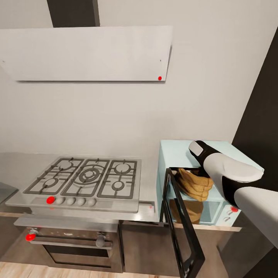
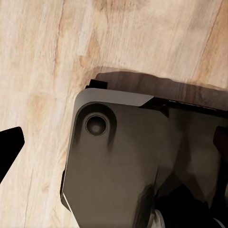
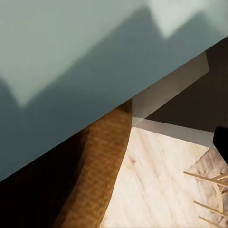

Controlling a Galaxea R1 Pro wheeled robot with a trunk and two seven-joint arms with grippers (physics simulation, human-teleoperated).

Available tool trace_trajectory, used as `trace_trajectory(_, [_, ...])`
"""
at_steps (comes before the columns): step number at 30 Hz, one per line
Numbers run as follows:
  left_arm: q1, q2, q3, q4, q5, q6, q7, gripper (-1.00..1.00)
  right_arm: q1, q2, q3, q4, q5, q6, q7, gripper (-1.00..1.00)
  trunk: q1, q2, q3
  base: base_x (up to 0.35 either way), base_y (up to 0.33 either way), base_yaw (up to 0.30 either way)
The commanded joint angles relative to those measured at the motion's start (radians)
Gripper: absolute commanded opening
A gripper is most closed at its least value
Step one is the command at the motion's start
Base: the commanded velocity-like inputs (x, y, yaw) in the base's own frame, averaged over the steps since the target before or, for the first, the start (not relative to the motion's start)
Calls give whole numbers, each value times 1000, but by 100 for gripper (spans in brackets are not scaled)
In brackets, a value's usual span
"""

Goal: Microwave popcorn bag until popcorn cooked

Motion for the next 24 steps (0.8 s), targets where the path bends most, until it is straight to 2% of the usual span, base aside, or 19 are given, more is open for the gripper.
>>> trace_trajectory(1, [0, -1, 4, -3, 2, 6, 1, 100, -31, 0, 28, -2, 17, -72, -5, 100, 1, -1, -2, -9, 0, 0])
trace_trajectory(7, [0, -1, 4, -3, 2, 6, 1, 100, -29, 0, 28, -2, 17, -72, -5, 100, 1, -1, -2, -183, 0, 0])
trace_trajectory(17, [0, 1, 4, -3, 2, 6, 1, 100, -39, 1, 26, -2, 16, -72, -6, 100, 1, -1, -2, -11, 0, 0])
trace_trajectory(24, [0, 0, 4, -3, 2, 6, 1, 100, -75, 3, 26, -4, 16, -57, -8, 100, 1, -1, -2, 0, 0, 0])
